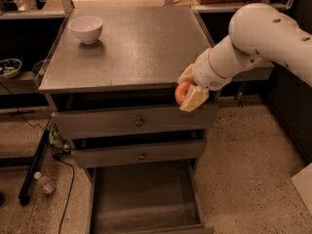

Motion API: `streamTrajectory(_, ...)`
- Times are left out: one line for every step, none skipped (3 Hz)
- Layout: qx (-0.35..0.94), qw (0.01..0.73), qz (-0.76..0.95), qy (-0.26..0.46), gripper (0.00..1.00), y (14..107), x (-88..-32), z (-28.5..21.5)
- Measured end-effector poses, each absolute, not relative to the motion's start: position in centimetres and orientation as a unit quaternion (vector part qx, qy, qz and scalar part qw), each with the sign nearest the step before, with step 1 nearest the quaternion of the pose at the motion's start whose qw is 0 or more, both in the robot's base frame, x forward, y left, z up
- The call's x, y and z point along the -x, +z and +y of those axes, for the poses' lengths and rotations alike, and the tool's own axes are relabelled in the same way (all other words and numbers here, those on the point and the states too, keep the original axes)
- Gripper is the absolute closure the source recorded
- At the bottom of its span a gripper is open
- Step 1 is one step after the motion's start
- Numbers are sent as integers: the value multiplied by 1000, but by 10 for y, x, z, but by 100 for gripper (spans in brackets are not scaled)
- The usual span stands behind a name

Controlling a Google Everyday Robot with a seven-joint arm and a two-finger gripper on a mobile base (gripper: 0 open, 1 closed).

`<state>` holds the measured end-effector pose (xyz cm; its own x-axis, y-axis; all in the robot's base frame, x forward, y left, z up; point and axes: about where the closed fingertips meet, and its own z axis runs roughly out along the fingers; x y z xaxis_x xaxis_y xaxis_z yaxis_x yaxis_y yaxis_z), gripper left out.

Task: Pick apple from bottom drawer and place on counter

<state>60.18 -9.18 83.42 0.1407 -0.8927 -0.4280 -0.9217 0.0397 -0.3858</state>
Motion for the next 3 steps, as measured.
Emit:
streamTrajectory(696,295,654,19,100,844,-601,-96)
streamTrajectory(700,292,651,5,100,866,-607,-104)
streamTrajectory(703,283,652,-30,100,912,-641,-122)
